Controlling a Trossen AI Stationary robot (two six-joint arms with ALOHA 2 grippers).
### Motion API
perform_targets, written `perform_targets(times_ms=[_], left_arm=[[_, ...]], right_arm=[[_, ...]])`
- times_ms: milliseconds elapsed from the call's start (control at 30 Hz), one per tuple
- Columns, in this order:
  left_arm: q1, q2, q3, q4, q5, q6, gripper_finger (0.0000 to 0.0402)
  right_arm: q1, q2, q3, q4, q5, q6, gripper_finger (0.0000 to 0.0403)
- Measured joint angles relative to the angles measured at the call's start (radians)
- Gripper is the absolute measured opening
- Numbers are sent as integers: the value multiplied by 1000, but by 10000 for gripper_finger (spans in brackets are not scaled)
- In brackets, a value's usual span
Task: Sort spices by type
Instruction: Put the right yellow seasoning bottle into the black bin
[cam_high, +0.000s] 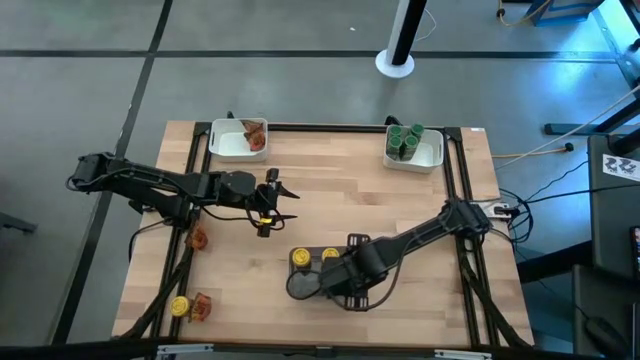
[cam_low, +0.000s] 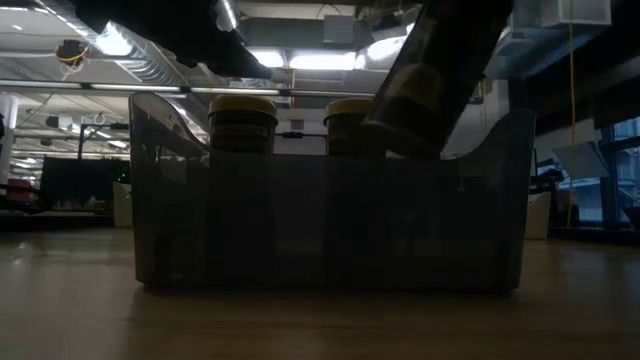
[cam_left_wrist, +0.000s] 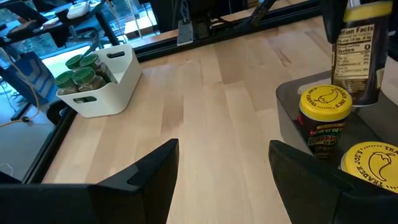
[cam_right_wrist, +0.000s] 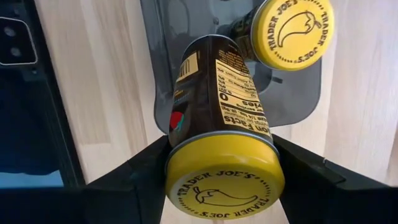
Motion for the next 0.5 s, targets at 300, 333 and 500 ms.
perform_targets(times_ms=[300, 333, 500], left_arm=[[0, 0, 0, 2, 0, -7, 233], [0, 0, 0, 2, 0, -7, 233], [0, 0, 0, 4, 0, -7, 233]], right_arm=[[-15, 45, 0, -29, 12, 0, 238], [-19, 45, 0, -25, 24, 0, 239], [-29, 45, 0, -17, 53, 0, 248]])
